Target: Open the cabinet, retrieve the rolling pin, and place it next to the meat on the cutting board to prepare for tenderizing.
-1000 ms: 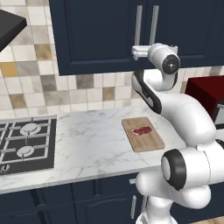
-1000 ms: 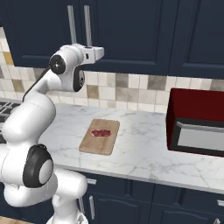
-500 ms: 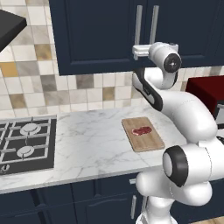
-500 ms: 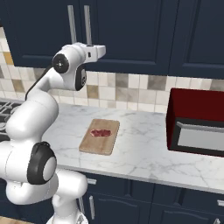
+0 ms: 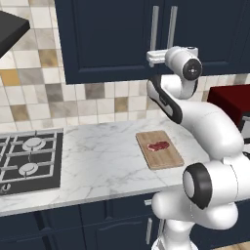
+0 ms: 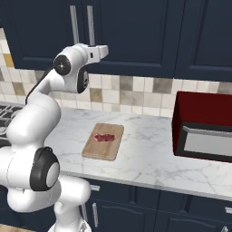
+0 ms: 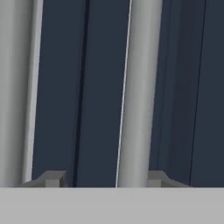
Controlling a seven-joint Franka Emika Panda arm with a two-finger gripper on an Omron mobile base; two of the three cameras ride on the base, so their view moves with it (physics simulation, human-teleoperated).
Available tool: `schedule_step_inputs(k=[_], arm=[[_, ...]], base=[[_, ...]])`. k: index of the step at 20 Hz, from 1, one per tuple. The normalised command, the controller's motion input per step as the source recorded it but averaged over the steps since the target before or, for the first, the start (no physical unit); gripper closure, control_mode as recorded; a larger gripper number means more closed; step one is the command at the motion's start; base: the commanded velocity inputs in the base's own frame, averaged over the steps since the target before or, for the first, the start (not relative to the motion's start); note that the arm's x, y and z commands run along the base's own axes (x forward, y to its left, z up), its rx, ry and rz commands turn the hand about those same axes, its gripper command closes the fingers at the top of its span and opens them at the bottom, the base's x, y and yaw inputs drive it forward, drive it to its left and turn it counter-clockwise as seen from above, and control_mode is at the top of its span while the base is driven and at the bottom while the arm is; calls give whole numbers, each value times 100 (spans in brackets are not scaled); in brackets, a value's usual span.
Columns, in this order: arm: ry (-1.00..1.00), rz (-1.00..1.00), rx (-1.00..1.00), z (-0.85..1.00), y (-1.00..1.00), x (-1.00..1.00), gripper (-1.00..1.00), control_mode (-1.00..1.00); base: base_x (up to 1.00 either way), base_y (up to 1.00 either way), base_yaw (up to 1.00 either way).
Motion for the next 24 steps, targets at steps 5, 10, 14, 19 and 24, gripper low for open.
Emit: schedule_step_inputs(k=[5, 10, 14, 19, 24], arm=[[-3, 0, 0, -1, -4, 4, 100, -100], [-1, 0, 2, 0, -38, 20, 100, -100], [-1, 0, 4, 0, -54, 10, 100, -100], [-4, 1, 2, -7, -44, 0, 100, -100], [1, 0, 0, -8, -11, 0, 100, -100]], base=[[0, 0, 0], [0, 0, 0], [0, 0, 0], [0, 0, 0], [0, 0, 0]])
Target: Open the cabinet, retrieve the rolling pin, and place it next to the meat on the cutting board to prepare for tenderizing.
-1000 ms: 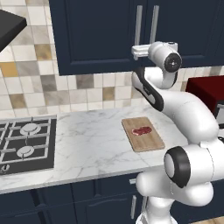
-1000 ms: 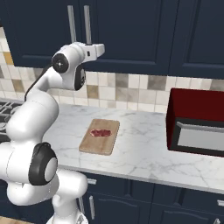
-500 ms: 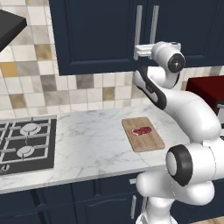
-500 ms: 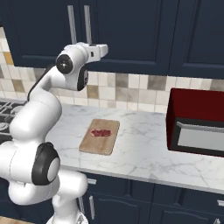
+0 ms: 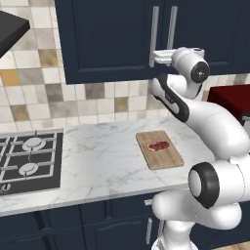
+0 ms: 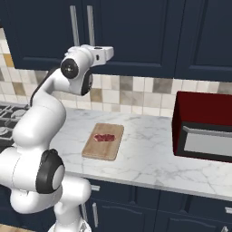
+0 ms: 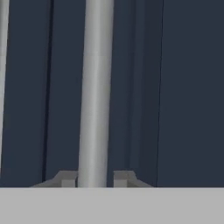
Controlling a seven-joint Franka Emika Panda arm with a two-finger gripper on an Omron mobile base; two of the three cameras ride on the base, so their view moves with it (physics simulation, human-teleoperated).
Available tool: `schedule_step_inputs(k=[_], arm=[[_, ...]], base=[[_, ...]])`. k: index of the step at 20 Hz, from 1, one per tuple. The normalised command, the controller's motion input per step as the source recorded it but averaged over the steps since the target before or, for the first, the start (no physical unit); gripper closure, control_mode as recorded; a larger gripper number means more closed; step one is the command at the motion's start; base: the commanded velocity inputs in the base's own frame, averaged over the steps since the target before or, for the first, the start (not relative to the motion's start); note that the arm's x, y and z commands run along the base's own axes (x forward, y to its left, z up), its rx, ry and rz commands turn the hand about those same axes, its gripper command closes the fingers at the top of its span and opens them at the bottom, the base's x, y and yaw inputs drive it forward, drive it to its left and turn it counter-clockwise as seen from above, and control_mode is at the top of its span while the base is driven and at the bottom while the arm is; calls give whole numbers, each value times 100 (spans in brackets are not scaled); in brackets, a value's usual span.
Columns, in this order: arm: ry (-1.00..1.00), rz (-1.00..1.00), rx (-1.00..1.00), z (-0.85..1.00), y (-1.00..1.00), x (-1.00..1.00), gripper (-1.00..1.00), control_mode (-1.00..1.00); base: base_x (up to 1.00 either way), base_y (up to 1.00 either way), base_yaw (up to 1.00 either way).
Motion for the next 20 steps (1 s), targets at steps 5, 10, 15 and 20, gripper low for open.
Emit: schedule_step_inputs(k=[5, 10, 15, 20], arm=[[1, 1, 0, -2, 0, 4, 100, -100], [0, 3, 0, -13, -1, -14, 100, -100], [-1, 1, 2, -16, -48, -78, 100, -100], [0, 4, 4, -14, -76, -63, 100, -100]], base=[[0, 0, 0], [0, 0, 0], [0, 0, 0], [0, 0, 0]])
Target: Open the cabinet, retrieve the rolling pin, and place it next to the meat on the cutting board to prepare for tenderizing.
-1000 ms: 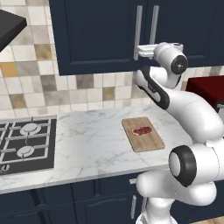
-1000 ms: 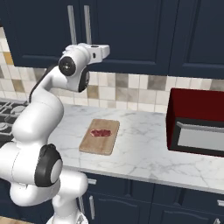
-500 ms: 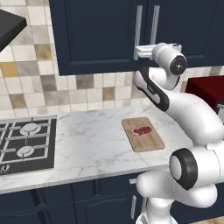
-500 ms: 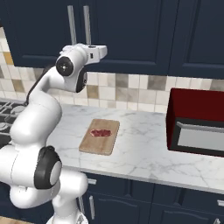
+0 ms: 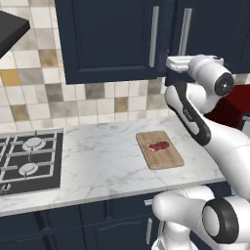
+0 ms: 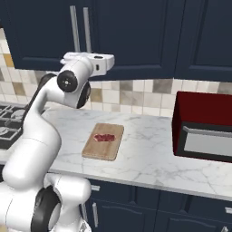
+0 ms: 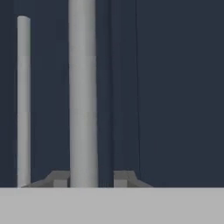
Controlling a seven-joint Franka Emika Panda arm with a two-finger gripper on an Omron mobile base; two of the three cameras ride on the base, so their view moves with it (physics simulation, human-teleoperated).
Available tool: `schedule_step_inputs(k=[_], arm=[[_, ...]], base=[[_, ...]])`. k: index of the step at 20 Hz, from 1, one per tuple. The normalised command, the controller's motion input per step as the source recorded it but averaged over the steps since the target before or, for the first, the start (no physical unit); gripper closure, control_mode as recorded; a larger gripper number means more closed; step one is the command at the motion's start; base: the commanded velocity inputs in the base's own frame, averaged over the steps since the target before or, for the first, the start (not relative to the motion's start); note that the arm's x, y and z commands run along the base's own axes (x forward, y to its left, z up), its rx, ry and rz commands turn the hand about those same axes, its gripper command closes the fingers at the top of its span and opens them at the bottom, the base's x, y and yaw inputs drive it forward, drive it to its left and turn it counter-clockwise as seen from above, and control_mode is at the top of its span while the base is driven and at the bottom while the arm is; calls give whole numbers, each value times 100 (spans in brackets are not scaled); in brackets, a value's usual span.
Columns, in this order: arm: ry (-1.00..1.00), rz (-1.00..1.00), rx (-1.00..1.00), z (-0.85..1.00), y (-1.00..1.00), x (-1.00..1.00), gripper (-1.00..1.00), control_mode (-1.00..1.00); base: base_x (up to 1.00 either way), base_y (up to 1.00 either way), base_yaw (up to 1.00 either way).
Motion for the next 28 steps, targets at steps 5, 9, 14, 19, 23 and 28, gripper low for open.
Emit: schedule_step_inputs(k=[5, 9, 14, 19, 23, 28], arm=[[0, 6, 5, -16, -90, -47, 100, -100], [0, 10, 4, -23, -82, -46, 100, -100], [0, 10, 5, -21, -84, -61, 100, -100], [0, 9, 5, -24, -79, -60, 100, -100], [0, 4, 2, -26, -48, -29, -100, -100], [-5, 0, 0, -6, -8, -14, -100, -100]], base=[[0, 0, 0], [0, 0, 0], [0, 0, 0], [0, 0, 0], [0, 0, 0], [0, 0, 0]])
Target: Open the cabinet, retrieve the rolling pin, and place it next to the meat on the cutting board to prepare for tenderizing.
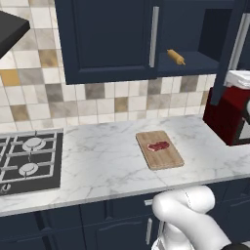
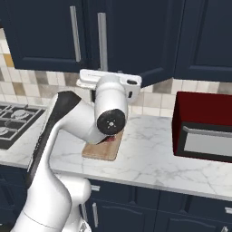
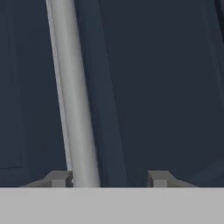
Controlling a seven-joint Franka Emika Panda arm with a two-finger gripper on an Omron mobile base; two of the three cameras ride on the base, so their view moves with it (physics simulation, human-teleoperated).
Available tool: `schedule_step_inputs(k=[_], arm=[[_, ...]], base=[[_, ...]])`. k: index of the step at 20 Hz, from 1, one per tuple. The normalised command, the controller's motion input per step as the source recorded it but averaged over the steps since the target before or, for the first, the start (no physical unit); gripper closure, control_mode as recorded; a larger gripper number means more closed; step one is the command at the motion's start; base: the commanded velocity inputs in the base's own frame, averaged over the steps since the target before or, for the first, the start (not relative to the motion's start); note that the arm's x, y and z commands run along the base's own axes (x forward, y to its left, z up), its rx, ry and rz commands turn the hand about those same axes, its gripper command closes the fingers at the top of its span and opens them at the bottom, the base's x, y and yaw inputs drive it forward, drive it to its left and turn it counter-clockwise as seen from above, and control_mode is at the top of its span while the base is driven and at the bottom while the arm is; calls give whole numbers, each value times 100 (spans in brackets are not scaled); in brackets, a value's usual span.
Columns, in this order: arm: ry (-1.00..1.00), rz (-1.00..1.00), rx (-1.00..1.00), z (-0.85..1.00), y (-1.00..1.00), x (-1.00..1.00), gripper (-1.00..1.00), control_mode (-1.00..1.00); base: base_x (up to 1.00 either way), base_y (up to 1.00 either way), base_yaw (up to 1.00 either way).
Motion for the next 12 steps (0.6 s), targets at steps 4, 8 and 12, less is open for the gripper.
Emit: schedule_step_inputs(k=[4, 8, 12], arm=[[-31, 0, -6, 0, -17, -85, -100, -100], [-33, -2, -16, 0, 14, -81, -100, -100], [-18, 0, -18, 3, 33, -25, -100, -100]], base=[[0, 0, 0], [0, 0, 0], [0, 0, 0]])
